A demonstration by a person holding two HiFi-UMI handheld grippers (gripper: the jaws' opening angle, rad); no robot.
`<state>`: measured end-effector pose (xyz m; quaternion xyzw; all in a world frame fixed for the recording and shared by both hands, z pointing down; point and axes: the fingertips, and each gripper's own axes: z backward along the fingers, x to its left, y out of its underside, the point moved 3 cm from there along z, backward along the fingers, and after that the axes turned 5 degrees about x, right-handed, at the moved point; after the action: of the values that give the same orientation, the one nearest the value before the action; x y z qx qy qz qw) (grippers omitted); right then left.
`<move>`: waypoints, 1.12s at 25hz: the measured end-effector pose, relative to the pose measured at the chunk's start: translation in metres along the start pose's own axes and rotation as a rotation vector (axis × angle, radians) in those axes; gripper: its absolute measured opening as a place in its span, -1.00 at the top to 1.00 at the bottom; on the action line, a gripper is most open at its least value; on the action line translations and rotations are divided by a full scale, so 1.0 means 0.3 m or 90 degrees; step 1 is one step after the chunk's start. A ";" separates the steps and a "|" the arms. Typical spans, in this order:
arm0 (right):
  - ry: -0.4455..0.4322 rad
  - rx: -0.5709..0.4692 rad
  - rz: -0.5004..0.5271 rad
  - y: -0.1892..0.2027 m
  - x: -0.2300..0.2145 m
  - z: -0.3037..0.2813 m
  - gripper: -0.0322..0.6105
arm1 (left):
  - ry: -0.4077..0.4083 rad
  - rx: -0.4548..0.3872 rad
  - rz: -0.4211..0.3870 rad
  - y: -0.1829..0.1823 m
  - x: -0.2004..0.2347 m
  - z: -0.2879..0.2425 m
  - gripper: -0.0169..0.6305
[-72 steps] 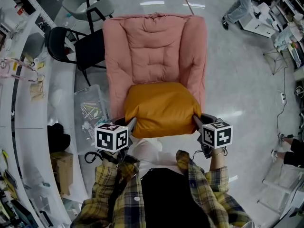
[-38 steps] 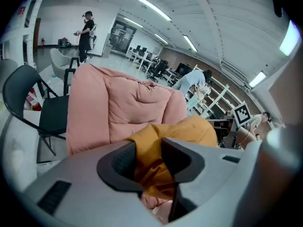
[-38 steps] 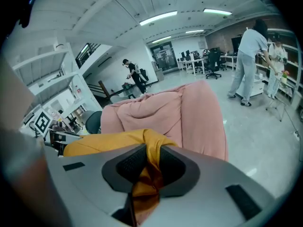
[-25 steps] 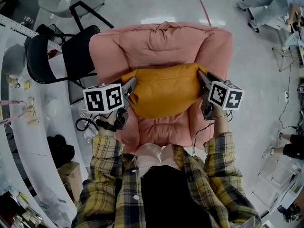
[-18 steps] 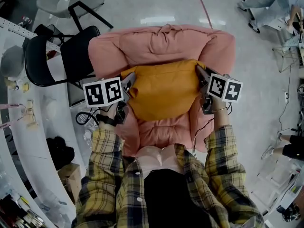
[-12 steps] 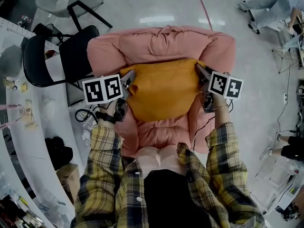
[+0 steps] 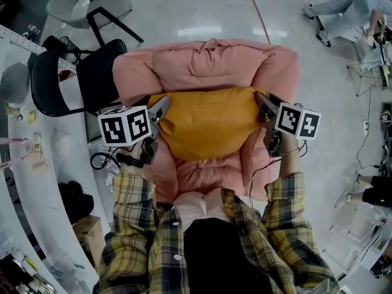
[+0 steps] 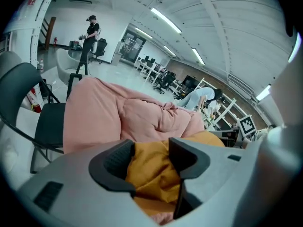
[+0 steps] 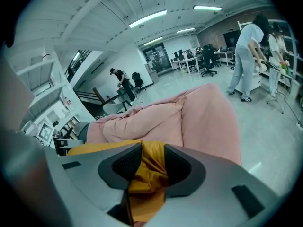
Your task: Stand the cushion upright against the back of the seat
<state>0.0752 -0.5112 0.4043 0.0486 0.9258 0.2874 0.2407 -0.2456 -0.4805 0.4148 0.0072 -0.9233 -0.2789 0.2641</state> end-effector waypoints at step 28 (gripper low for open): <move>0.060 -0.078 0.228 -0.107 0.196 0.361 0.43 | 0.009 -0.121 -0.179 -0.124 -0.274 0.267 0.18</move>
<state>0.0764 -0.4692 0.2841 0.1847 0.8934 0.3832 0.1445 -0.2192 -0.4576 0.2993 0.1134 -0.8809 -0.3988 0.2281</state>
